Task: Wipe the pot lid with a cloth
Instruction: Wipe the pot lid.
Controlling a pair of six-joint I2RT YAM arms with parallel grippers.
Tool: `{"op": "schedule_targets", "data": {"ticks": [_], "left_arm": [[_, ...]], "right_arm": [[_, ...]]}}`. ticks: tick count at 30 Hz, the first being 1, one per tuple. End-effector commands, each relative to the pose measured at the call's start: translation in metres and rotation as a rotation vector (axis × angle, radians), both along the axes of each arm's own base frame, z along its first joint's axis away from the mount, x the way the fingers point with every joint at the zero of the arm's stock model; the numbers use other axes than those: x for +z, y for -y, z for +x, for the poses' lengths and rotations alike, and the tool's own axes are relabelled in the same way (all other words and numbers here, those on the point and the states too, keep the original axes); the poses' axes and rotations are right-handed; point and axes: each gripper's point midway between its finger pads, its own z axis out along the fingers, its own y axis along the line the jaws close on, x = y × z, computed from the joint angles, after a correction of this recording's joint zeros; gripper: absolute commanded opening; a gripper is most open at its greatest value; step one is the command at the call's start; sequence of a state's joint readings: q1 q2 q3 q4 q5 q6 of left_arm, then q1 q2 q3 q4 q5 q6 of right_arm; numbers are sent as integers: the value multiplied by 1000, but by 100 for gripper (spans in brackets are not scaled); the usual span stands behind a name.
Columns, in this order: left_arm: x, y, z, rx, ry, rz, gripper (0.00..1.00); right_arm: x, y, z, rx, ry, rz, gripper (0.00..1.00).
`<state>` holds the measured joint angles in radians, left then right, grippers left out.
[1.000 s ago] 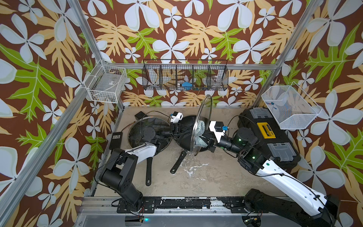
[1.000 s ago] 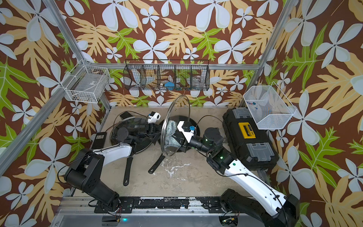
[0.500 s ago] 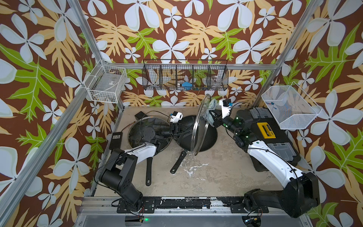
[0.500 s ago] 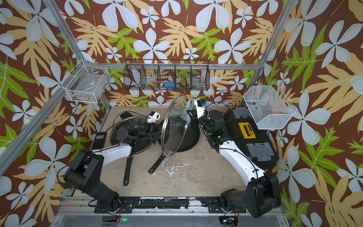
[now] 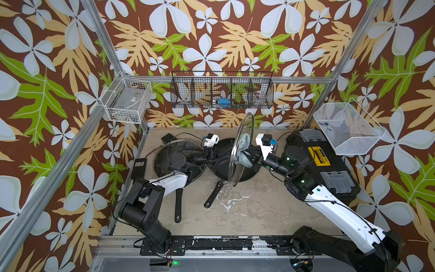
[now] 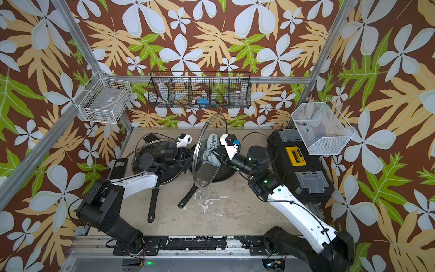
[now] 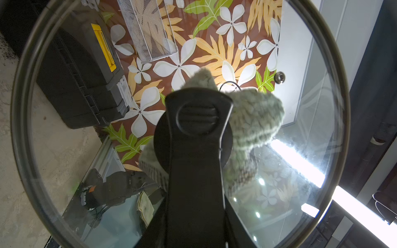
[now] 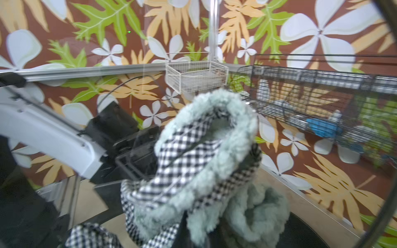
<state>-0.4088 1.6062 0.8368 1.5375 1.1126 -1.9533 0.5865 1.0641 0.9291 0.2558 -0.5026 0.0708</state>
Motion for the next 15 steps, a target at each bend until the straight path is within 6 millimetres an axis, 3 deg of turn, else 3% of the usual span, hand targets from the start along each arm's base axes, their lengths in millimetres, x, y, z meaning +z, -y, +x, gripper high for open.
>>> {"op": "schedule_targets", "data": {"ticks": [1, 3, 6, 12, 15], "left_arm": [[46, -18, -31, 36, 321, -169, 0], [46, -18, -30, 38, 318, -171, 0], [49, -18, -30, 38, 321, -175, 0], [53, -19, -33, 31, 329, -184, 0], [53, -19, -33, 30, 330, -184, 0]], "right_arm": [[-8, -14, -35, 118, 18, -27, 0], [-18, -22, -55, 175, 3, -43, 0], [-38, -26, -63, 190, -39, -75, 0], [-79, -5, -26, -25, -109, -132, 0], [-89, 11, -3, -97, -156, -115, 0]]}}
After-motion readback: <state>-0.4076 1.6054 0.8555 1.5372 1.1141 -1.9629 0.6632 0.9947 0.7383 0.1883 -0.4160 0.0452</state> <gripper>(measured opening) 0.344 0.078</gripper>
